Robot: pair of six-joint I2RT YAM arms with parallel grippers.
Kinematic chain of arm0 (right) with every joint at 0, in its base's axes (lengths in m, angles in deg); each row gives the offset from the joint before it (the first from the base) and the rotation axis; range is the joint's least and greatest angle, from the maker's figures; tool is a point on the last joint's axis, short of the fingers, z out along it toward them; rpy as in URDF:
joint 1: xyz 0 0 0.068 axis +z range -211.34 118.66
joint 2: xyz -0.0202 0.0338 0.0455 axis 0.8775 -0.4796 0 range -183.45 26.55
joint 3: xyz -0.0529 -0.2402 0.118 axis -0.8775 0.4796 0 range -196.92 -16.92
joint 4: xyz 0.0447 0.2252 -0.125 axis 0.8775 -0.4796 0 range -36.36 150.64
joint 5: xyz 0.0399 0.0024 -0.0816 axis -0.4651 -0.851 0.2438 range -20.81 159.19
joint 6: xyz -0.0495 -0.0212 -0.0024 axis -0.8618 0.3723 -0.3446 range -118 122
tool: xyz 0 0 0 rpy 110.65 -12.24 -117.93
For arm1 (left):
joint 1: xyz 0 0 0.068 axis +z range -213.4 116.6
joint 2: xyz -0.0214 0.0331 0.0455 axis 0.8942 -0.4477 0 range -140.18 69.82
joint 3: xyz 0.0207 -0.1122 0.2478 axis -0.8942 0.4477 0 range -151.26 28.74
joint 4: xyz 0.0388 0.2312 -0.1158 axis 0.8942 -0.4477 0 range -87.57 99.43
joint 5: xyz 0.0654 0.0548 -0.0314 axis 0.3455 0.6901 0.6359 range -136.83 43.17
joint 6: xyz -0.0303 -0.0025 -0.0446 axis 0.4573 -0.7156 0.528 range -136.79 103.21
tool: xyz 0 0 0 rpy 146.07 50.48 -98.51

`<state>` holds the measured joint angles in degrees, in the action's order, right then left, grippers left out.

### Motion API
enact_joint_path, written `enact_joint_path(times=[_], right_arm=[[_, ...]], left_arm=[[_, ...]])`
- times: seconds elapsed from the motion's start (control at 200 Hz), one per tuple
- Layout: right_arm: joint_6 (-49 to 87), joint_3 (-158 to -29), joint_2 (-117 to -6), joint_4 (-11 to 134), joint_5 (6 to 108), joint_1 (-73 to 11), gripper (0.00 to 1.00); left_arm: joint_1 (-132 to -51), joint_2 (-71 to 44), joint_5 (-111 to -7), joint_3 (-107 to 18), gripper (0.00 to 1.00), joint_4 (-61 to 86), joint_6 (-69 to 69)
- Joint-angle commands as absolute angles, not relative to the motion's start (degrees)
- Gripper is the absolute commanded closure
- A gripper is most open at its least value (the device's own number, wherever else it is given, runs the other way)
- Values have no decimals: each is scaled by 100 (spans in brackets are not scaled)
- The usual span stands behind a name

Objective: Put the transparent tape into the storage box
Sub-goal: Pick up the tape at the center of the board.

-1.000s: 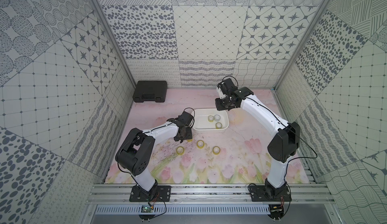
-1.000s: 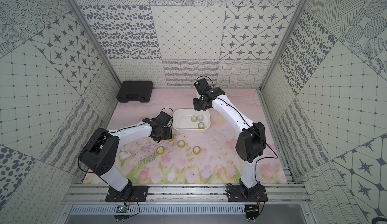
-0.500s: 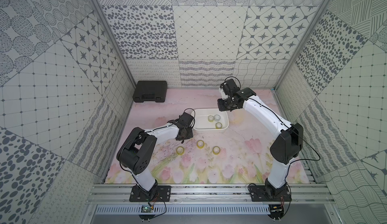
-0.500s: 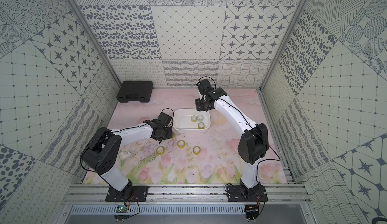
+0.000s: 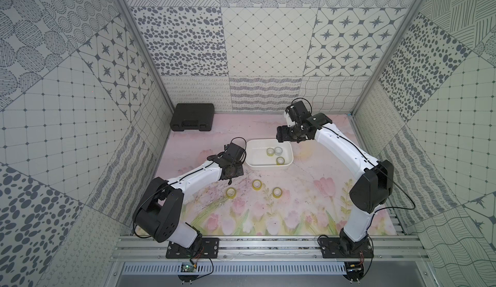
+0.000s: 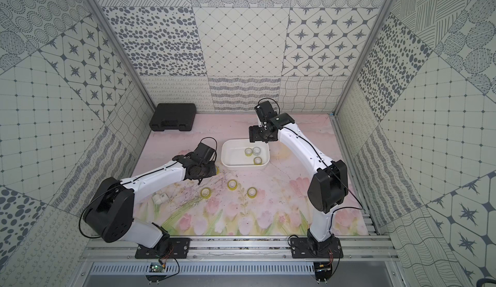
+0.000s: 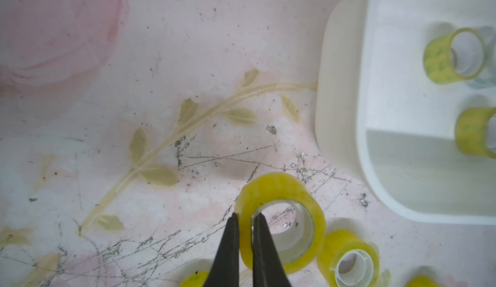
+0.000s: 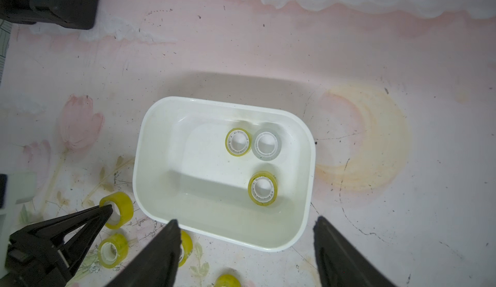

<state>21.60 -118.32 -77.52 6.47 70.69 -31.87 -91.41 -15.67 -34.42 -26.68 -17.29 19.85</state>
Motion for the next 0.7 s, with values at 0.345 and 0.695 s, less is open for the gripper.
enact_joint_path(times=[0.345,0.695], right_arm=[[2319,-11220,-7439,1158,6884,-3396,3],[2389,-11083,-7373,1197,6910,-3440,3]], left_arm=[[-9265,-1882,-3479,-4644,100,-2523,1366],[-9364,-3554,-3909,-5800,100,-2230,1050]])
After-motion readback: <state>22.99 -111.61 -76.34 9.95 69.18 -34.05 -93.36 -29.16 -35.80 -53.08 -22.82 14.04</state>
